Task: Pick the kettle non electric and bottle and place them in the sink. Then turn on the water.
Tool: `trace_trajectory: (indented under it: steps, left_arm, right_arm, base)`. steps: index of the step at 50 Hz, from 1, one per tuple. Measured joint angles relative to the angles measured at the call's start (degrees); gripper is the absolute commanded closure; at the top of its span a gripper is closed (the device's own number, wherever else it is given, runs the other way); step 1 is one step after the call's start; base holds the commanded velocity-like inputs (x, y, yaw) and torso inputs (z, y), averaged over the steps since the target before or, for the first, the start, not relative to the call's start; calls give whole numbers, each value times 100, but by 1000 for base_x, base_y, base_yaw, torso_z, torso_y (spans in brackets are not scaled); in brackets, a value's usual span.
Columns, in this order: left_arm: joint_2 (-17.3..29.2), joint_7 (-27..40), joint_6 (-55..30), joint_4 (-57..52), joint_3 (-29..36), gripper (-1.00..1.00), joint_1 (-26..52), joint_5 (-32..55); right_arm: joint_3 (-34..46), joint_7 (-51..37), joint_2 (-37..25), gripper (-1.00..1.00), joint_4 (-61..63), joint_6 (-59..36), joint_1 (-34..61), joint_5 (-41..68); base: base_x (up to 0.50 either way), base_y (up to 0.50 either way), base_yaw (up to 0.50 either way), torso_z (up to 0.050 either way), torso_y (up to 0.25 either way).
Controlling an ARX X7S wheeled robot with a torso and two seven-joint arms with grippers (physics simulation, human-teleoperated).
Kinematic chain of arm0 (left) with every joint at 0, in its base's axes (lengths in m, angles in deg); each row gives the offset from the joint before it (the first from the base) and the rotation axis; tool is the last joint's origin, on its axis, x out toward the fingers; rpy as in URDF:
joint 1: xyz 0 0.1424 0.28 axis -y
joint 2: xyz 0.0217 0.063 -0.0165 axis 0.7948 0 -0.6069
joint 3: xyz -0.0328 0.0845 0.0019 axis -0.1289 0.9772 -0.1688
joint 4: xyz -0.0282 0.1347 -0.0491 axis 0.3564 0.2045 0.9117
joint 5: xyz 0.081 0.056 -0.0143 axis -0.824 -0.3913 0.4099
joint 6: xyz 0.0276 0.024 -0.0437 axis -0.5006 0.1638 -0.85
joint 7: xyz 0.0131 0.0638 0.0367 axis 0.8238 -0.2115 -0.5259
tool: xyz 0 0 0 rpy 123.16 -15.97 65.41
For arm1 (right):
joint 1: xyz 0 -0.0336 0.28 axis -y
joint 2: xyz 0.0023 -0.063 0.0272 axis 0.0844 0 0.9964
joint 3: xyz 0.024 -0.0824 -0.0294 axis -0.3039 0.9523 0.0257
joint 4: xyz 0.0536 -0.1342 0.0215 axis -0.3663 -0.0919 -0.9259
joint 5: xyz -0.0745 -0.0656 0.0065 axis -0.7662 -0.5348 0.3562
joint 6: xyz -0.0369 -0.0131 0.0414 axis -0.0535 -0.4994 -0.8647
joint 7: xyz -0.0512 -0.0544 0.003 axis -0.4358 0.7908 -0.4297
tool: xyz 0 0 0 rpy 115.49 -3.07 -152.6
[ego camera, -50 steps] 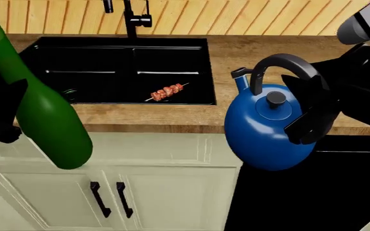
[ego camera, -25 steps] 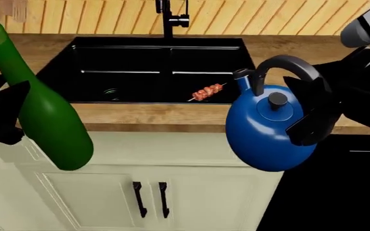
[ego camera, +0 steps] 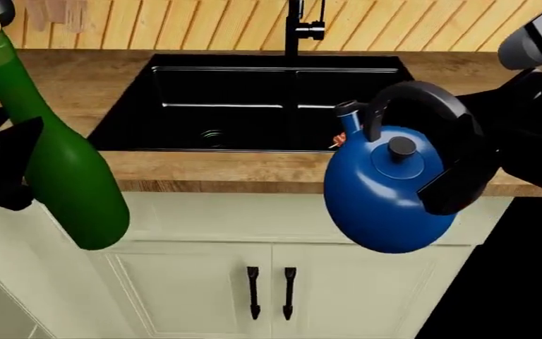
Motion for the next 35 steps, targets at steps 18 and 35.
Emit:
trace_trajectory:
  steps: [18,35]
  left_arm:
    - [-45,-2,11,-14,-23,100,-59,-4]
    - [-46,6,25,-21,-57,100,-97,9]
  right_arm:
    - [-14,-49,-83,100,57,194,-200,-97]
    - [-11,-63,-77,100,71,204,-231,-130]
  base:
    - [0,-42,-138,1,2]
    - [0,0,0,1,2]
